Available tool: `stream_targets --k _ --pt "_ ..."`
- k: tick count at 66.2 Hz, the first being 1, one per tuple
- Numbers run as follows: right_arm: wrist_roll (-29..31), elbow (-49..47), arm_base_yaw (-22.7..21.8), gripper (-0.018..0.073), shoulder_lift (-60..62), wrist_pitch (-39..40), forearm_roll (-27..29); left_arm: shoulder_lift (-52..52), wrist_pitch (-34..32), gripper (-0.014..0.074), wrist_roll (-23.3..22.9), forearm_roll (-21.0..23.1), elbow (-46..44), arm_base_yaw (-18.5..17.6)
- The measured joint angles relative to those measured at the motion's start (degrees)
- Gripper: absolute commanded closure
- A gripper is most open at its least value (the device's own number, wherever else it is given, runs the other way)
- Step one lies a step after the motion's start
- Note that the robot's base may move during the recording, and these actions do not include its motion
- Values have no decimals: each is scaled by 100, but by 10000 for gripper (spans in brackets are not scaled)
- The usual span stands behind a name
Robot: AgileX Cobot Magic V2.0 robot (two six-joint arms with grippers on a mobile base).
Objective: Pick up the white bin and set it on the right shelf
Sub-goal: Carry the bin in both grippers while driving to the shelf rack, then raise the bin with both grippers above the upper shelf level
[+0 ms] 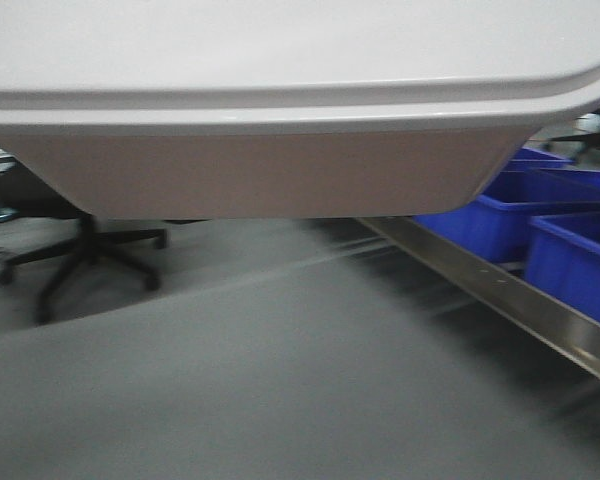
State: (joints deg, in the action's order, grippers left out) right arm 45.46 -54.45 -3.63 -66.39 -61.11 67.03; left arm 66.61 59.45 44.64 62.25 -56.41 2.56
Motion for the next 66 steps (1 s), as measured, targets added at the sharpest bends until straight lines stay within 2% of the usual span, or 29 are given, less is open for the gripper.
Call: stream_targets --k 66 --pt "0 0 0 241 0 0 0 0 0 420 0 0 0 0"
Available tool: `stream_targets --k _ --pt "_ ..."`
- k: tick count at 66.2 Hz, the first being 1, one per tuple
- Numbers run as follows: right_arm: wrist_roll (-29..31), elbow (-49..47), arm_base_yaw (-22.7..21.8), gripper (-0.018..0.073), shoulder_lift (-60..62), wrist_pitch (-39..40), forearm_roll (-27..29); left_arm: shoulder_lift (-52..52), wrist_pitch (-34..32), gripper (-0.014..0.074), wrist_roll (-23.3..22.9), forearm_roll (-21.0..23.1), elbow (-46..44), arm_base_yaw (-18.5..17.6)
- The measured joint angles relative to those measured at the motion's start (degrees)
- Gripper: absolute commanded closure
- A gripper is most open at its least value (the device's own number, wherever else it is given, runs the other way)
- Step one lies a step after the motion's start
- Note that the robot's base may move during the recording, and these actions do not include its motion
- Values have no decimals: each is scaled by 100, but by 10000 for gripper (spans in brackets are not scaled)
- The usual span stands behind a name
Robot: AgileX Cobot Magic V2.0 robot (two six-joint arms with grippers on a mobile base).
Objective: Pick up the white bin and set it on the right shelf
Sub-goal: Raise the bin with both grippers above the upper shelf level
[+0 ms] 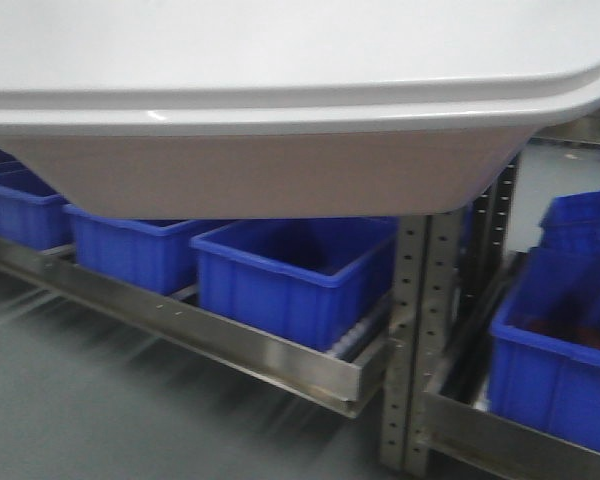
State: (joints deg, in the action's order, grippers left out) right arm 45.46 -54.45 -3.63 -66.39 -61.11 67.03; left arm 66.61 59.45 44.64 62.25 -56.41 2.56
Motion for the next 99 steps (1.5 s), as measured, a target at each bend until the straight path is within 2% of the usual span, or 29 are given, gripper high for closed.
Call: stream_targets --k 99 --pt "0 0 0 241 0 0 0 0 0 420 0 0 0 0"
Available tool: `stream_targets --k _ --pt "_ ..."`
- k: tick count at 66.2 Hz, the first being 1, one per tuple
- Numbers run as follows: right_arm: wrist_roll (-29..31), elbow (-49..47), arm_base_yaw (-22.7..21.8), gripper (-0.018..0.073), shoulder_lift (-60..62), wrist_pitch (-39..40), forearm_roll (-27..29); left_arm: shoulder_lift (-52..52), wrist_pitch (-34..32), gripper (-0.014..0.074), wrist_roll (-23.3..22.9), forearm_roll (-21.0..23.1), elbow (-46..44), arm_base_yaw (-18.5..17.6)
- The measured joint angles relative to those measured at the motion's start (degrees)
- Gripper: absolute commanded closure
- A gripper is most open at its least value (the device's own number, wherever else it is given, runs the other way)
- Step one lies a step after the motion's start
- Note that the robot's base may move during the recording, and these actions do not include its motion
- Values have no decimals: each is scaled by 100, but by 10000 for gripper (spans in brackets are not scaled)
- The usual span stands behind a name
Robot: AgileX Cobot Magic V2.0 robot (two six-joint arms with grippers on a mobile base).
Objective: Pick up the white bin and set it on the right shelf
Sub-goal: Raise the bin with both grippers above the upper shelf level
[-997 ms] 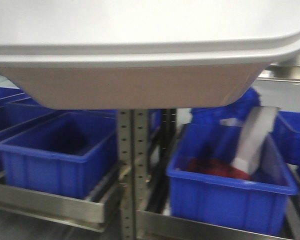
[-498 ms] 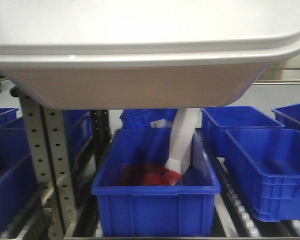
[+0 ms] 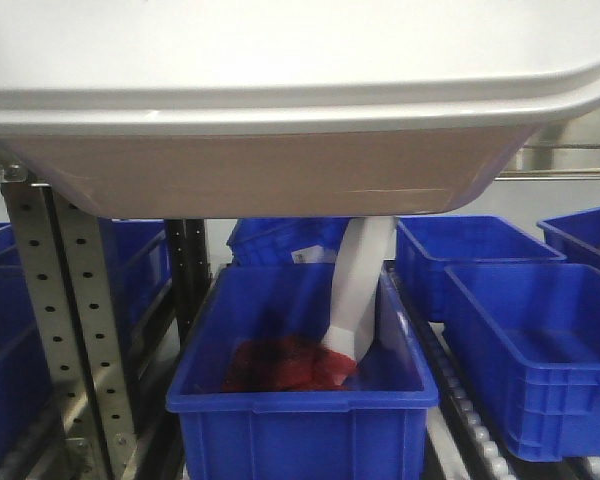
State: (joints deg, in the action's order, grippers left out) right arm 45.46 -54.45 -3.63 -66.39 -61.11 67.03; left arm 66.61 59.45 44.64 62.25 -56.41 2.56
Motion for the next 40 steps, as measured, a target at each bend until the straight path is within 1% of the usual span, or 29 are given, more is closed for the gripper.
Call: stream_targets --k 40 --pt "0 0 0 241 0 0 0 0 0 420 0 0 0 0"
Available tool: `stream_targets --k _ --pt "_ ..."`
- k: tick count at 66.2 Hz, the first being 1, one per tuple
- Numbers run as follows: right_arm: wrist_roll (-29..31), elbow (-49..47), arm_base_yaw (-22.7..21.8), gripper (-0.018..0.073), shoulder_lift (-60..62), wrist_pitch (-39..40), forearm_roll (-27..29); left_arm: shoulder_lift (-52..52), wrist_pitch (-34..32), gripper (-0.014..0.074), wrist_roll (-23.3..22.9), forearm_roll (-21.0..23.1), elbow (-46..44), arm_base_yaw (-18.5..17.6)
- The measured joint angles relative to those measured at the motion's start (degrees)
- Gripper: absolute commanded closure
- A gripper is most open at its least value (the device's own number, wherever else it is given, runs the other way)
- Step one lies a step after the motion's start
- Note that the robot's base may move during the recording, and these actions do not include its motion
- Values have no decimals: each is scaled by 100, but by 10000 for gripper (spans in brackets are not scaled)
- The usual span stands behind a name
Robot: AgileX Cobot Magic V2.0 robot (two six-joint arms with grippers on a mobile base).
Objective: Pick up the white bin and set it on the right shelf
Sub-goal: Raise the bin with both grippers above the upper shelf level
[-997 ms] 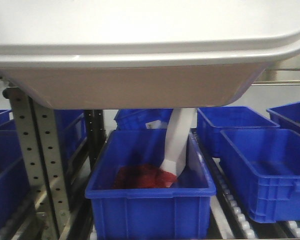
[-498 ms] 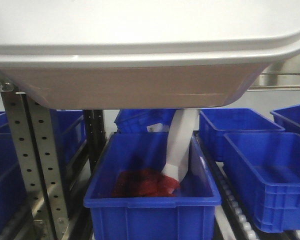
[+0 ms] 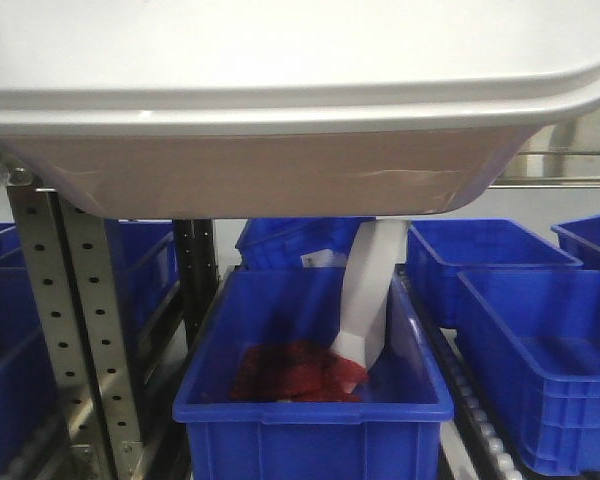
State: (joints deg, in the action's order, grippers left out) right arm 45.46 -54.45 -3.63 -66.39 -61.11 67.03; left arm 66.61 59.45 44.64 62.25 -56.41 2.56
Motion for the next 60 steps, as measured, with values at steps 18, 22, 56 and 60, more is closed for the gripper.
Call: stream_targets --k 18,22,56,60 --pt "0 0 0 241 0 0 0 0 0 420 0 0 0 0" --pt "0 0 0 241 0 0 0 0 0 420 0 0 0 0" --pt "0 0 0 241 0 0 0 0 0 420 0 0 0 0" --pt "0 0 0 241 0 0 0 0 0 420 0 0 0 0"
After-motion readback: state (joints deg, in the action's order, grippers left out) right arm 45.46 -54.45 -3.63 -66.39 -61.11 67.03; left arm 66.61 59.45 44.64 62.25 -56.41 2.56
